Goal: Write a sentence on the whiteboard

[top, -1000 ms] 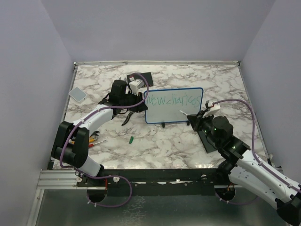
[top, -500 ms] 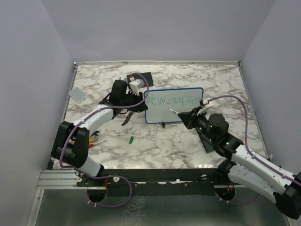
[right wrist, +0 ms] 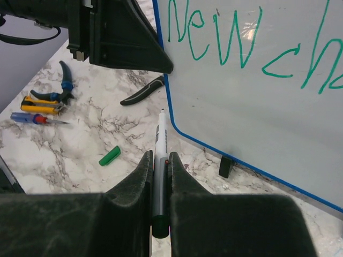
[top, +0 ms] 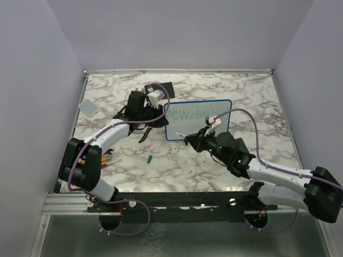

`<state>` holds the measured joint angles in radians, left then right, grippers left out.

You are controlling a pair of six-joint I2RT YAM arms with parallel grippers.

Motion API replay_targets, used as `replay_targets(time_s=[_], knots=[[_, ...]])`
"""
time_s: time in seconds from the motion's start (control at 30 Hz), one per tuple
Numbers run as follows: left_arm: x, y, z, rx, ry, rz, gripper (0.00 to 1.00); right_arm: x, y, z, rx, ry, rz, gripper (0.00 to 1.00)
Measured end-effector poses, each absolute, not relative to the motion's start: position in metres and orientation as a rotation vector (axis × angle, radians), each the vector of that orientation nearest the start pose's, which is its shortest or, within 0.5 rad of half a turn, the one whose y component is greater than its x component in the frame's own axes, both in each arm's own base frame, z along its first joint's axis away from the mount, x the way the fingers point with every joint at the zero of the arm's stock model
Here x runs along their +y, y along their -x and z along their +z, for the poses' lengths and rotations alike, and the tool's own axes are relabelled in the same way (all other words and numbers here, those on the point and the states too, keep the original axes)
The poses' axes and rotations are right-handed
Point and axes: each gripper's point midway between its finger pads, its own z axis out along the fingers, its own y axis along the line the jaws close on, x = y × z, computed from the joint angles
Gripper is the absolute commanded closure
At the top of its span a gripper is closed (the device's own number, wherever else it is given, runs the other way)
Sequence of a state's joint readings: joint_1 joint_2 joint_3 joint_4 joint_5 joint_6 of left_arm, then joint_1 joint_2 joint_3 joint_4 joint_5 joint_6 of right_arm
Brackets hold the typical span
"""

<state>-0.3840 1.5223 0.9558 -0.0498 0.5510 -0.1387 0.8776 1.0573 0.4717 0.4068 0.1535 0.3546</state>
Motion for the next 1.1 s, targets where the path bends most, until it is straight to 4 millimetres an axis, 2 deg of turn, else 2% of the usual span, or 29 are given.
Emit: replay_targets(time_s=[0.23, 0.5, 0.73, 1.1], knots=[[-0.241, -0.337, 0.135, 2.144, -0.588, -0.893, 0.8, 0.284, -0.25, 0.162, 1.781, 0.359, 0.733, 0.99], [-0.241, -0.336, 0.135, 2.145, -0.587, -0.893, 0.8, 0.278, -0.262, 0.157, 1.779, 0.298, 0.659, 0.99], [-0.241, -0.336, 0.135, 2.146, -0.586, -0.894, 0.8, 0.276, -0.267, 0.143, 1.81, 0.296, 0.612, 0.99], [-0.241, -0.336, 0.135, 2.146, -0.585, -0.893, 0.8, 0.278, -0.274, 0.143, 1.806, 0.297, 0.577, 0.99]])
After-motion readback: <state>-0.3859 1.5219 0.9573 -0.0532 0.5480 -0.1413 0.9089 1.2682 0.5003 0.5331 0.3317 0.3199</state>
